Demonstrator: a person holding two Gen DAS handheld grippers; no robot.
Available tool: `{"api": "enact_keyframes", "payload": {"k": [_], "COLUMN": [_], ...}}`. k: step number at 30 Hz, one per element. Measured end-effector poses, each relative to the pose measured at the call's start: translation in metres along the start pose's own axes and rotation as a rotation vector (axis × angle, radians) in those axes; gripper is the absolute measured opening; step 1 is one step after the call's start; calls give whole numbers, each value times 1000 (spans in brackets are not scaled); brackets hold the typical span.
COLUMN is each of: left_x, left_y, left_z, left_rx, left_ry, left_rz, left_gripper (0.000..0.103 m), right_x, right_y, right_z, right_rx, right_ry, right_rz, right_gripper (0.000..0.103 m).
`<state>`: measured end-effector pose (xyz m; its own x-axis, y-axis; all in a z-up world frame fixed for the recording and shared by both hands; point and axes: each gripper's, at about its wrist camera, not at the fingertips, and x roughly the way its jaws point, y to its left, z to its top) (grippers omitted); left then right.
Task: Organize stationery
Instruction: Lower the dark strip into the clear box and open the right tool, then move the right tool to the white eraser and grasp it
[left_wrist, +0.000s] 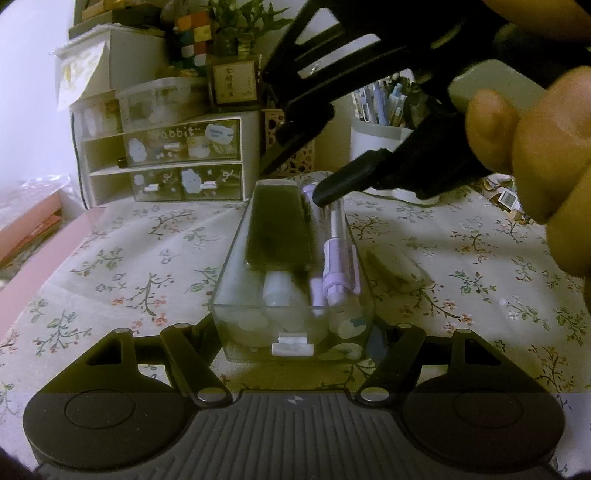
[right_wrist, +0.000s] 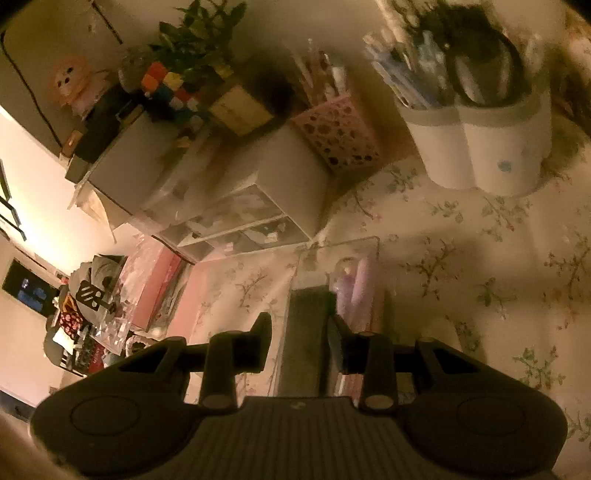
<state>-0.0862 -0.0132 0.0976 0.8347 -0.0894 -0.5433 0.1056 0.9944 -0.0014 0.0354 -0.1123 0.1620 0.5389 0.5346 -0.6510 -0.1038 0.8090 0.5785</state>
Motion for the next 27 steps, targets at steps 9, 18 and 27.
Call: {"api": "enact_keyframes", "payload": {"k": [9,18,27], "left_x": [0,0,0], "left_y": [0,0,1], "left_z": [0,0,0], "left_rx": [-2,-5,-5], "left_ry": [0,-1,-1], "left_rz": [-1,-5,-5], "left_gripper": [72,72,72], "right_x": [-21,-26,-11], "right_y": [-9,-63,-56], "right_z": [2,-5,-21], "right_rx": [-42,-64,-233], "right_ry": [-75,-81,-17], "right_rz": [-21,-198,-218], "right_gripper": [41,41,41]}}
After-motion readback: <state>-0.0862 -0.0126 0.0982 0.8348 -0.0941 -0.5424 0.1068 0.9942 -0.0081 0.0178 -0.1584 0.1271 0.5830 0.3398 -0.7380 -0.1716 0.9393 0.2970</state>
